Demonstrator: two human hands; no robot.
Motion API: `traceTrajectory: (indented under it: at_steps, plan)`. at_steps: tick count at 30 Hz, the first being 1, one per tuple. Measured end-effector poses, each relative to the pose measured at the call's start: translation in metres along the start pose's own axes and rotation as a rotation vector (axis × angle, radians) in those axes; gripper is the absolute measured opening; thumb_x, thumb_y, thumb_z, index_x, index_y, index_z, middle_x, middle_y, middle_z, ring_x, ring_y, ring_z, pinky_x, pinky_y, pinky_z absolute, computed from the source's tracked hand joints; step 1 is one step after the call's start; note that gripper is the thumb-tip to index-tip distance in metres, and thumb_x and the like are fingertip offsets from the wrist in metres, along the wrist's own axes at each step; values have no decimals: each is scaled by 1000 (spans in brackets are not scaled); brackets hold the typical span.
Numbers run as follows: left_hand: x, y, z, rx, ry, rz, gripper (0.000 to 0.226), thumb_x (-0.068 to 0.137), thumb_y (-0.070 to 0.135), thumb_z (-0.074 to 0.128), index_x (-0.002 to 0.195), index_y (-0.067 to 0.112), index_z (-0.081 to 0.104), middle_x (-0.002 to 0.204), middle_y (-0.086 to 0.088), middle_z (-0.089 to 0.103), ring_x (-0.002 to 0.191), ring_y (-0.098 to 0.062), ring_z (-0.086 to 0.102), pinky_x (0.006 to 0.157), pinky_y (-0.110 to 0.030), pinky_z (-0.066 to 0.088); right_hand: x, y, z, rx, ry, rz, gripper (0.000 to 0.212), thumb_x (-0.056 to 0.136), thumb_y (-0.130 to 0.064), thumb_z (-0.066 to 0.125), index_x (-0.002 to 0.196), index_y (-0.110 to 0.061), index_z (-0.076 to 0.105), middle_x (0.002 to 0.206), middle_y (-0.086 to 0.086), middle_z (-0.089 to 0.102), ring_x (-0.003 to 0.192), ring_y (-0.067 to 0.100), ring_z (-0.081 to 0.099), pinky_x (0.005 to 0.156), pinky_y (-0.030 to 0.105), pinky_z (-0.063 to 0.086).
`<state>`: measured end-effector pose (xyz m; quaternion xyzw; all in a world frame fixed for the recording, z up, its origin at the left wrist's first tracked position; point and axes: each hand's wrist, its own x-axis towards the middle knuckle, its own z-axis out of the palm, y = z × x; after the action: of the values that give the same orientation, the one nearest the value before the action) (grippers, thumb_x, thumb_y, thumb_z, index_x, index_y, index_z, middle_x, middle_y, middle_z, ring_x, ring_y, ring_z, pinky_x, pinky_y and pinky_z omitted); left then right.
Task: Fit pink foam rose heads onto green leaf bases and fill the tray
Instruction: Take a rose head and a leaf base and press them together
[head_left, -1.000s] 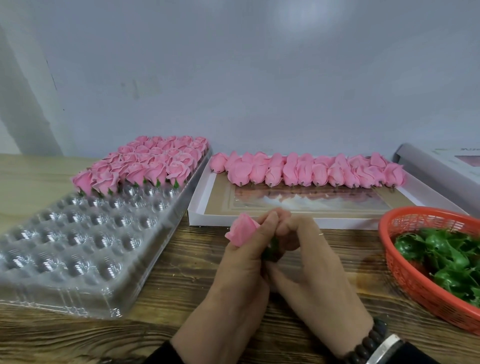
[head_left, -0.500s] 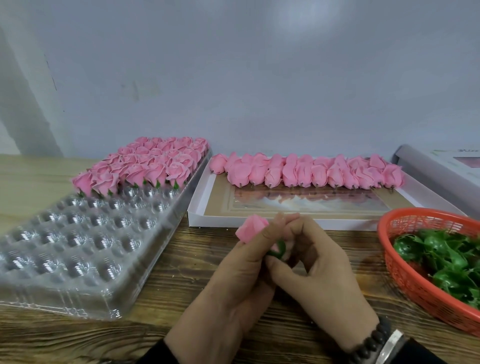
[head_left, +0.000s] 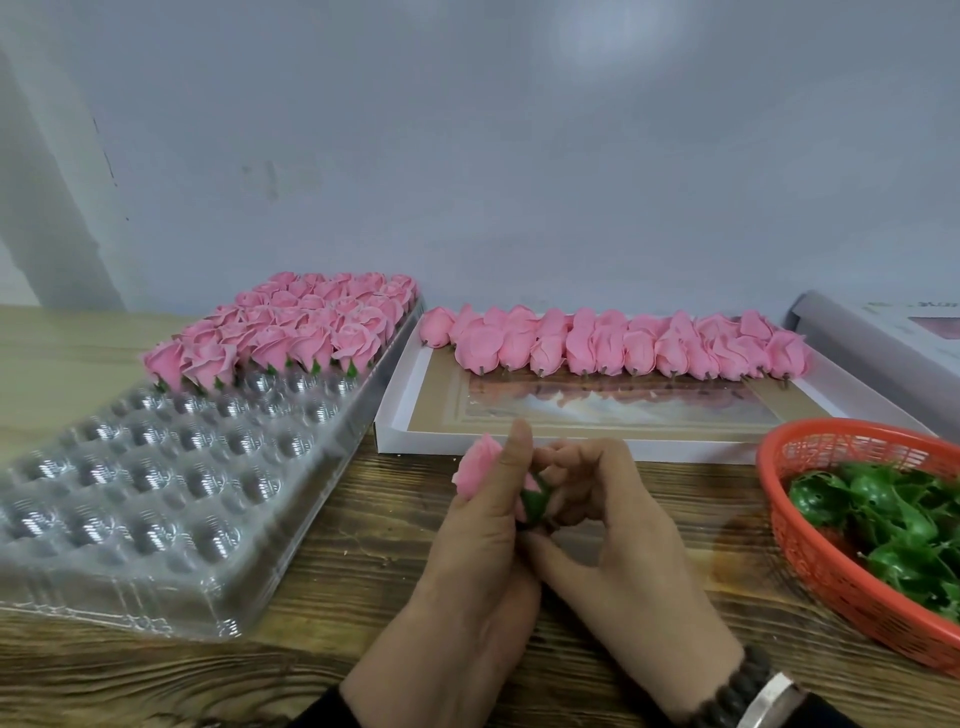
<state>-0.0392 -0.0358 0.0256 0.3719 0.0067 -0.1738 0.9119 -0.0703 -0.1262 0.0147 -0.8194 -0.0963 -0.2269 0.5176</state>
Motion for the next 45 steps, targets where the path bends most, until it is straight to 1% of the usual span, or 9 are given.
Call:
traceTrajectory:
  at_steps: [9,12,15,20,25,32,37,42,45]
  plan:
    - [-7,-2,6,-11,2,-29,35,59,34,71,83,10,73,88,-10,69,81,-20,67,80,-34,54,-1,-2,1,-207,44,-145,37,69,-15,71,87,-33,44,85,-15,55,83,-1,54,69,10,42]
    - [-5,1,5,43,-92,-87,24,65,25,79,75,6,67,83,-15,59,83,-24,59,79,-33,53,1,-5,1,-16,93,-8,33,60,-21,68,85,-30,49,76,-7,58,67,4,56,61,10,41]
    - [-3,4,2,84,-145,-94,43,62,26,76,94,4,58,96,-18,44,94,-29,47,83,-36,46,3,-7,-2,240,67,95,22,59,-18,66,78,-20,55,58,0,49,54,5,46,53,17,39]
    - [-1,4,0,146,-154,-88,46,58,33,82,91,3,73,100,-20,59,93,-28,60,87,-38,47,4,-8,-5,522,-56,143,12,69,-10,69,78,-8,61,57,-11,53,55,2,49,55,18,44]
    - [1,2,0,75,-40,-59,55,58,36,72,100,2,67,98,-19,63,90,-28,62,84,-38,53,0,-4,1,296,-20,124,26,73,-11,72,92,-25,61,69,-12,61,62,2,54,59,17,44]
    - [-1,-1,2,40,72,-4,29,55,36,73,69,10,72,86,-15,61,83,-27,52,84,-42,42,0,-3,2,87,-9,96,38,66,-16,75,87,-34,50,79,-19,62,70,2,60,65,10,43]
    - [-1,-4,3,63,46,-2,42,62,33,70,91,2,67,99,-20,61,92,-32,54,98,-50,39,-1,-6,0,-1,44,42,35,65,-12,74,78,-36,52,78,-27,60,72,-2,58,63,6,39]
    - [1,2,-1,68,-96,-82,44,57,22,78,93,-2,68,92,-19,63,86,-28,62,86,-35,51,3,-9,-4,295,15,131,27,69,3,72,72,-21,59,53,-15,56,49,-1,47,51,8,37]
    - [3,5,-4,167,-138,-94,37,60,27,79,86,1,74,93,-20,64,89,-29,61,82,-32,50,5,-6,-8,463,-57,215,16,70,4,72,75,-9,64,54,-8,54,55,10,47,58,22,43]
